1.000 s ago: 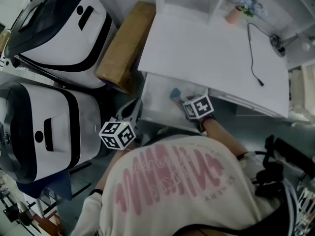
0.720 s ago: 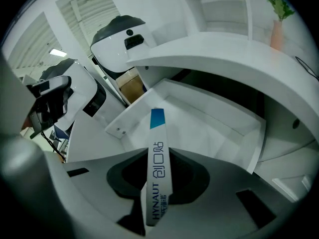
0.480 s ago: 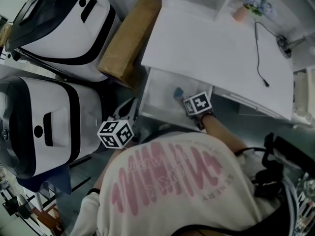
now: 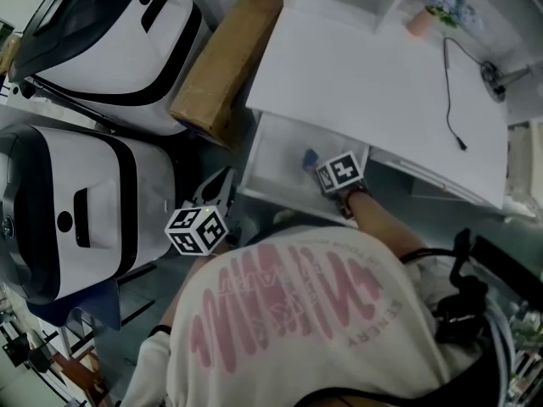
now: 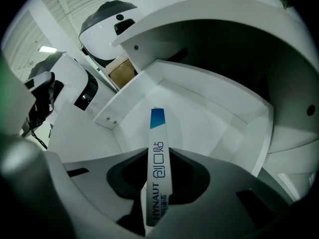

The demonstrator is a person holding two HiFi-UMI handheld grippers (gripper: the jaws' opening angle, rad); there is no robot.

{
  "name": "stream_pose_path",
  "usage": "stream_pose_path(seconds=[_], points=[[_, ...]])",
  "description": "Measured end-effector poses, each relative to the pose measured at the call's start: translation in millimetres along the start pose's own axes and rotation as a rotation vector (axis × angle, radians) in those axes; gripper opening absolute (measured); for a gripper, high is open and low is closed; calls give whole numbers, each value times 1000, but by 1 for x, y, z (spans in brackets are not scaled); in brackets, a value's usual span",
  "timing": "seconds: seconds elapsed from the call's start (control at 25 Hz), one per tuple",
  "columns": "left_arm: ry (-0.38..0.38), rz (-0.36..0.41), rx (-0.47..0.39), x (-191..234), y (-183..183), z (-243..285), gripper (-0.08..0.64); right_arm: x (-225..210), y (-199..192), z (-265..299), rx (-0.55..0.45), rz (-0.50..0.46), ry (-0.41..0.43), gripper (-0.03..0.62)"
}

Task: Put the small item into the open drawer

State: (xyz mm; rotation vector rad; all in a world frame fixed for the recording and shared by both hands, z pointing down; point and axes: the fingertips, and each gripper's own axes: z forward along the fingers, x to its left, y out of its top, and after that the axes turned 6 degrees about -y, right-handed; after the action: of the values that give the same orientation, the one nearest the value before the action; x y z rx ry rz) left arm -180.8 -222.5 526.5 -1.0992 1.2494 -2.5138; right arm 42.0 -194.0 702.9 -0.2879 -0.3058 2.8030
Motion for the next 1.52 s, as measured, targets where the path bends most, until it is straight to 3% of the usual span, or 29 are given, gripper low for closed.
stream_pose_path(seconds=[0.32,0.84,1.36,1.52], points=[[15,-22,-13,6,-2,-8,29,-6,-7,13,54,-13,-37,92],[74,-54,-40,14,-13,-28,29,-4,-11,21,73,-17,-15,94],[157,-65,-72,2,-31,-47,29,-6,-23,25,118,-154,-16,98],[202,-93,-90,-6,-41,-55,29,-11,-23,27,116,-146,10,101]])
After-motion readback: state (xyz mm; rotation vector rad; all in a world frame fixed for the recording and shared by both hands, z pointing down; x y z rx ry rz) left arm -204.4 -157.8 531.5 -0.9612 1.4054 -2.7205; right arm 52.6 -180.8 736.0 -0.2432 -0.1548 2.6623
